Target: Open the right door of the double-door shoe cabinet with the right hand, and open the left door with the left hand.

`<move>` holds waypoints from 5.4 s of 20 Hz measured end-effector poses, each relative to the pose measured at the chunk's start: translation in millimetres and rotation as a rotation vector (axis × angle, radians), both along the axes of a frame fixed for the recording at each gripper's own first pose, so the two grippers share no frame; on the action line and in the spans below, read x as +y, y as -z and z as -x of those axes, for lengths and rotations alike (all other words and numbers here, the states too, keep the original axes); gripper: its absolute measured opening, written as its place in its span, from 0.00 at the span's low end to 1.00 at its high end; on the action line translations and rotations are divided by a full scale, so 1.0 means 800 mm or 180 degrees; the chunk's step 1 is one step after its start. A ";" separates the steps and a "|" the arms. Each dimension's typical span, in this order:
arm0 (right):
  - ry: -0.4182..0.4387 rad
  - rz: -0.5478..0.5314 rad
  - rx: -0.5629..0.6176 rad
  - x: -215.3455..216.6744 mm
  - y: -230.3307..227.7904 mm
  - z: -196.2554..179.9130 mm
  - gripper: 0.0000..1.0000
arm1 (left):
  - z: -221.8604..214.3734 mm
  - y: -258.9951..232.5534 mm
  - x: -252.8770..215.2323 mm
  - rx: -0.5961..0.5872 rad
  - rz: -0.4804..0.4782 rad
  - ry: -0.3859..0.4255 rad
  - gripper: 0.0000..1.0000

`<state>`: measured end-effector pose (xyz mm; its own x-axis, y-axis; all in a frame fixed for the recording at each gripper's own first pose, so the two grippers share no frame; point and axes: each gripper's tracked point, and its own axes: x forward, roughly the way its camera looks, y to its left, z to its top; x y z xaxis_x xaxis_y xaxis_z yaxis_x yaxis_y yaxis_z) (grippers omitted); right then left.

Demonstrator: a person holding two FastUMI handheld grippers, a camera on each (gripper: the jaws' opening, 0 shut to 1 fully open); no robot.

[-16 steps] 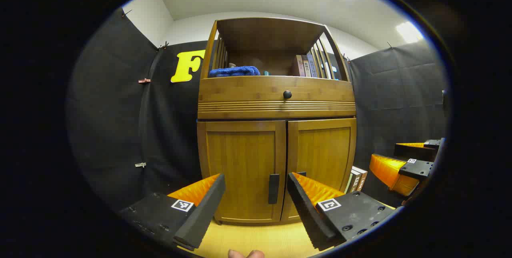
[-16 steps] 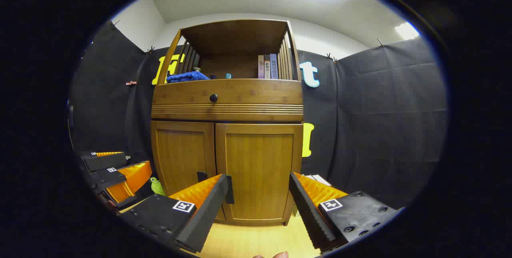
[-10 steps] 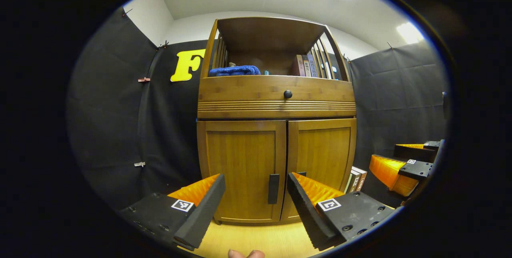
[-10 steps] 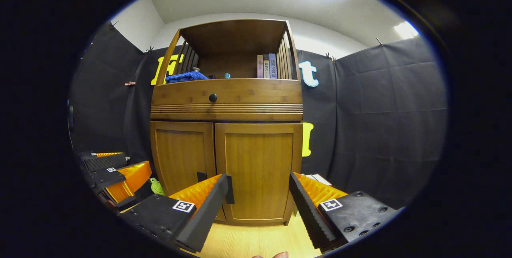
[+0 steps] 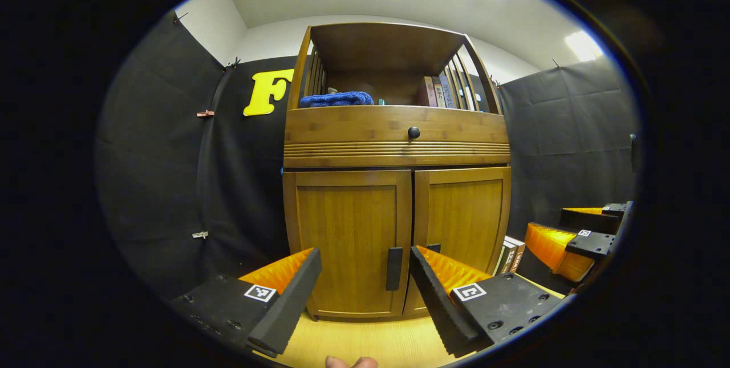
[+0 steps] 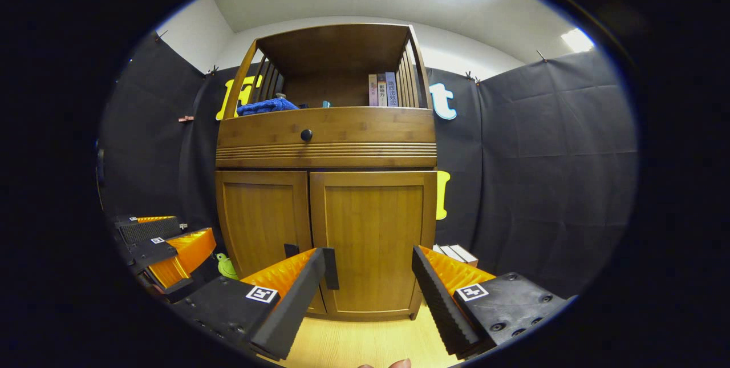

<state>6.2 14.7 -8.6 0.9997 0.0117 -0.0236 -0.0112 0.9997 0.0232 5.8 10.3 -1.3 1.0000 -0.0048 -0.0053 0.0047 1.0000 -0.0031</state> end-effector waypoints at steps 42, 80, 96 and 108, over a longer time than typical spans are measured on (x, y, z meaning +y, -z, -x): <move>-0.0398 -0.0103 0.0999 0.091 0.229 -0.222 0.24 | -0.006 0.052 0.081 0.0205 0.0228 -0.0199 0.96; 0.0032 0.0156 0.0588 -0.270 0.130 0.010 0.08 | 0.015 0.030 -0.094 0.0178 0.0219 -0.0245 0.96; 0.0158 -0.0057 0.0355 -0.254 0.088 0.088 0.92 | -0.085 0.078 -0.100 0.0203 0.0134 -0.0051 0.96; 0.0156 -0.0077 0.0331 -0.192 0.078 0.078 0.96 | -0.216 0.161 -0.084 0.0314 0.0017 0.0063 0.65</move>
